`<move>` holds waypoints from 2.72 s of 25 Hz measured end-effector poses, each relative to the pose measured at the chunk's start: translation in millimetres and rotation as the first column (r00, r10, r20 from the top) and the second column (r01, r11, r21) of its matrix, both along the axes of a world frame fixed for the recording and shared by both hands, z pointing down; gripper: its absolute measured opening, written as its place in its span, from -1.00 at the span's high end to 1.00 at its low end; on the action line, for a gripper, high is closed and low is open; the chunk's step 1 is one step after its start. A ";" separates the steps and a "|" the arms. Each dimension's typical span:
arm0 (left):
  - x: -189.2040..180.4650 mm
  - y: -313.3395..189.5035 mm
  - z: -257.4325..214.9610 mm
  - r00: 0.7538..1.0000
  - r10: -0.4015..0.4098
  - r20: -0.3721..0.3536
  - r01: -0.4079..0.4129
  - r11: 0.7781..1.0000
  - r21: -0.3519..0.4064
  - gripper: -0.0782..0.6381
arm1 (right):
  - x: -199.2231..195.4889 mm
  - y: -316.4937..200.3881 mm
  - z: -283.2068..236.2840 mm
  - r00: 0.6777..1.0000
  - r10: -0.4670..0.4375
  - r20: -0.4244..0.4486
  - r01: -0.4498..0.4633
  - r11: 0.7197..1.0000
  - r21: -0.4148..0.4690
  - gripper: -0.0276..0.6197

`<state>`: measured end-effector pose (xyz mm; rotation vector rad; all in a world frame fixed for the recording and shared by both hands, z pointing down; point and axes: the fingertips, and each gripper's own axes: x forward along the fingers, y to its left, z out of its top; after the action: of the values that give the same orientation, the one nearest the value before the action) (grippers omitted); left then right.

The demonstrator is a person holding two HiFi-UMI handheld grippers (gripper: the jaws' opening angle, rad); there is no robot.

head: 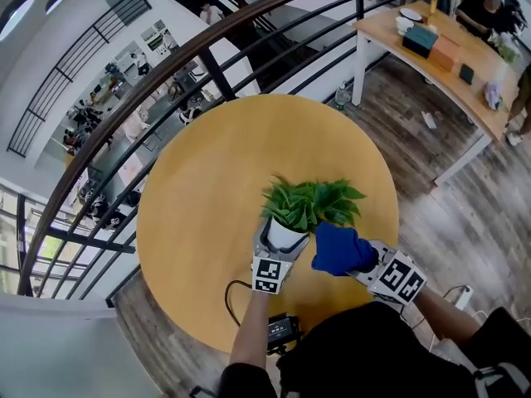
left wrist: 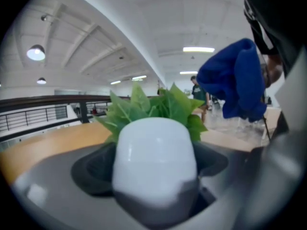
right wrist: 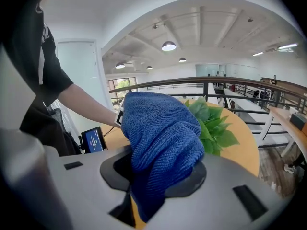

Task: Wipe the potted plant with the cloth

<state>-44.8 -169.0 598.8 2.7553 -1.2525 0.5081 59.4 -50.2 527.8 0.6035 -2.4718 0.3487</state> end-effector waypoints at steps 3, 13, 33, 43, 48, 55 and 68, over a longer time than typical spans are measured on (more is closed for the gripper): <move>-1.1 5.3 -0.5 1.000 0.002 -0.023 -0.002 1.000 -0.005 -0.58 | -12.7 2.3 14.0 0.997 -0.064 -0.034 0.062 0.996 -0.069 0.50; -19.1 42.3 5.0 0.996 0.075 -0.050 -0.077 0.996 -0.041 -0.59 | -107.3 -10.0 41.1 0.961 -0.264 -0.077 0.227 0.918 -0.324 0.50; -88.7 130.0 74.6 0.963 0.165 0.215 -0.099 0.953 -0.287 -0.60 | -172.5 58.8 52.5 0.836 -0.512 -0.199 0.498 0.859 -0.117 0.50; -86.3 120.7 82.9 0.953 0.200 0.230 -0.108 0.927 -0.358 -0.70 | -177.0 30.3 51.8 0.855 -0.483 -0.188 0.475 0.875 -0.089 0.50; -90.9 121.2 81.0 0.951 0.212 0.227 -0.114 0.917 -0.383 -0.82 | -190.2 21.1 47.6 0.834 -0.507 -0.217 0.505 0.860 -0.070 0.50; -86.4 124.1 79.5 0.945 0.231 0.230 -0.134 0.918 -0.374 -0.73 | -196.2 -0.9 32.5 0.867 -0.475 -0.151 0.470 0.880 -0.069 0.50; -113.1 103.1 4.3 0.999 0.009 0.045 -0.001 0.985 -0.173 -0.73 | -70.9 10.9 3.6 0.967 -0.256 0.005 0.256 0.967 0.020 0.50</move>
<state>-158.0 -65.9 603.1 2.6173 -1.1512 0.6512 -11.5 -39.3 531.4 0.2846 -2.5240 0.2255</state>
